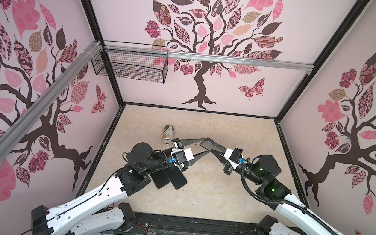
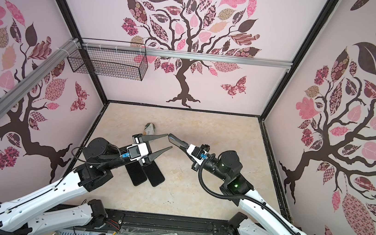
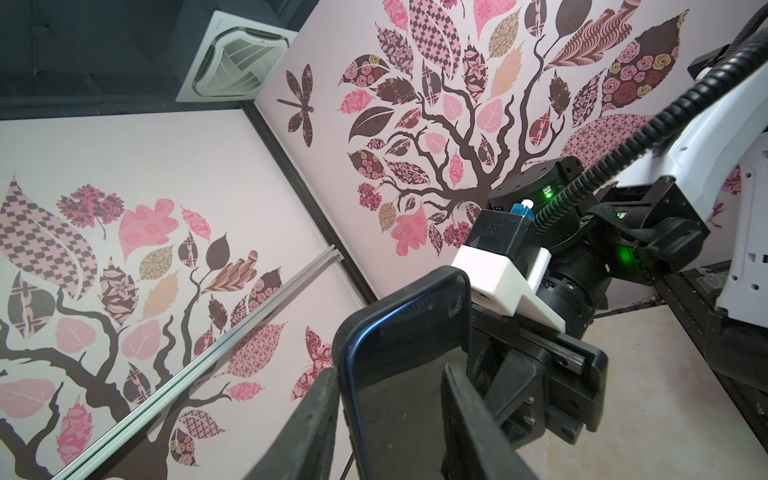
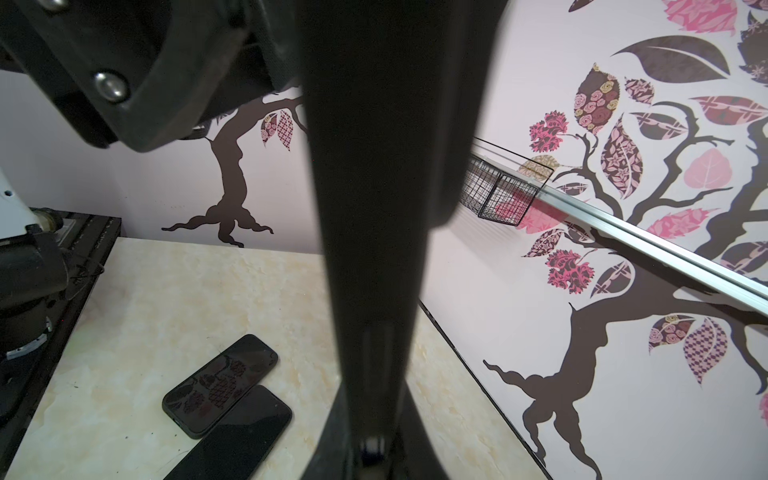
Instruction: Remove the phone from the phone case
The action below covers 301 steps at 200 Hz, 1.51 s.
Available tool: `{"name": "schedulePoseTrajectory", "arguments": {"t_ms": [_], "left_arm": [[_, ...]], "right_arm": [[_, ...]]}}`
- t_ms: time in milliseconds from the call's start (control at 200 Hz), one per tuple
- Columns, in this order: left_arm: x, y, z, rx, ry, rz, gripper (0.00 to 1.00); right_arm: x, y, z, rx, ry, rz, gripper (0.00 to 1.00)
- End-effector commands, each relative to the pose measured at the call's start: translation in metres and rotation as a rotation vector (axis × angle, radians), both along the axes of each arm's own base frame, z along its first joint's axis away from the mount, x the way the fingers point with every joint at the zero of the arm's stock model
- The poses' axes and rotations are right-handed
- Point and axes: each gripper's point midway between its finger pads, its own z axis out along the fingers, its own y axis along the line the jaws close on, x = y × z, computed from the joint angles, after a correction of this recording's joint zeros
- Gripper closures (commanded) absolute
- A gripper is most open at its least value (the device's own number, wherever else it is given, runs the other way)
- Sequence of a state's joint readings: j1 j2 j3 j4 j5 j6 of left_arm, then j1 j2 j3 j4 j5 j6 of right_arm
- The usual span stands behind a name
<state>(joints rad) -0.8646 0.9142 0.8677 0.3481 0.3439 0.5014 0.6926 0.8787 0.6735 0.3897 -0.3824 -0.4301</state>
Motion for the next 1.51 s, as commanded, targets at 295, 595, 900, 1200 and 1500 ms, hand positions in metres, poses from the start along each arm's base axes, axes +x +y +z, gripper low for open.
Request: {"name": "schedulePoseTrajectory", "arguments": {"t_ms": [295,595,900,1200,1500], "left_arm": [[-0.004,-0.003,-0.011,0.022,0.011,-0.026,0.57],[-0.003,-0.006,-0.014,0.031,0.017,-0.033,0.57],[-0.002,-0.007,-0.016,0.037,0.022,-0.034,0.57],[0.000,-0.002,-0.013,0.022,0.015,-0.003,0.57],[0.001,-0.002,-0.013,0.021,0.015,0.002,0.57]], "right_arm": [[-0.005,-0.003,0.032,0.069,-0.054,0.008,1.00],[-0.011,0.002,0.028,0.044,-0.058,0.057,1.00],[-0.015,0.004,0.027,0.034,-0.069,0.076,1.00],[0.000,-0.012,0.037,0.099,-0.059,-0.053,1.00],[-0.003,-0.010,0.036,0.092,-0.071,-0.035,1.00]]}}
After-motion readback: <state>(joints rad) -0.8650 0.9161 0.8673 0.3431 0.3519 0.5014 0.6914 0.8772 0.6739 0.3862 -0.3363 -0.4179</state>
